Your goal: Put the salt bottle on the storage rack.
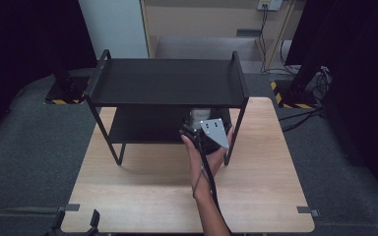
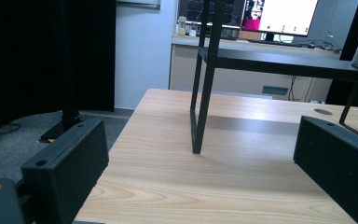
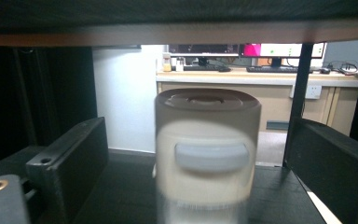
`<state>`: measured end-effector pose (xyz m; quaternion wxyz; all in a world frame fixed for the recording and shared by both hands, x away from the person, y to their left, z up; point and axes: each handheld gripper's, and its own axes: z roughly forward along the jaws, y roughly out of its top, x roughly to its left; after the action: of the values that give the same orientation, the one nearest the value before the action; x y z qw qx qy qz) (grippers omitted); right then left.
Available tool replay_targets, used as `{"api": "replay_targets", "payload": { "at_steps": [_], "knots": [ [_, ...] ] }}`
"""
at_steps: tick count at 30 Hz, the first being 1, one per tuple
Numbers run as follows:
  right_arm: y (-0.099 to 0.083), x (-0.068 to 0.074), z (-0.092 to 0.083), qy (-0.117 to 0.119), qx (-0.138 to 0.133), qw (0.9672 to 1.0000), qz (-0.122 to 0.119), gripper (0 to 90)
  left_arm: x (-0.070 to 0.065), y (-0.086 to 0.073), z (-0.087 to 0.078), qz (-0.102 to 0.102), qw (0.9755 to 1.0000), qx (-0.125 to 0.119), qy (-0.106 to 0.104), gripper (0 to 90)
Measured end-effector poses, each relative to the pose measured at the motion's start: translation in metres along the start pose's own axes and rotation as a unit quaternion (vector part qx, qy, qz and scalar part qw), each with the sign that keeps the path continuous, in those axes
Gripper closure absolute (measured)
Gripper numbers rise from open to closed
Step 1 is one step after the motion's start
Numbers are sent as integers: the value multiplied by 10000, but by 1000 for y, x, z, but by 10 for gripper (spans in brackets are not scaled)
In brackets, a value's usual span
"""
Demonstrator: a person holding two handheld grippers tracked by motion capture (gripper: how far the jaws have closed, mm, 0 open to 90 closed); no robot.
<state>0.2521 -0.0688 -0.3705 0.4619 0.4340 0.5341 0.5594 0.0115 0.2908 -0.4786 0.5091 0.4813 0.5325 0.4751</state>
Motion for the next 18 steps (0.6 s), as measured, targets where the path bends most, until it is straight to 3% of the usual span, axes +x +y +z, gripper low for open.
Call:
{"api": "replay_targets", "payload": {
  "at_steps": [4,12,18],
  "knots": [
    [-9,-1,-24,97,-13,9999,-50,30,0,0,2,20,10000,23,-10,20],
    [-33,-16,-80,245,-86,9995,170,26,-1,0,9,77,10000,31,-20,19],
    [-57,-30,-120,370,74,9990,237,25,0,2,14,152,9999,26,-22,18]
  ]
}}
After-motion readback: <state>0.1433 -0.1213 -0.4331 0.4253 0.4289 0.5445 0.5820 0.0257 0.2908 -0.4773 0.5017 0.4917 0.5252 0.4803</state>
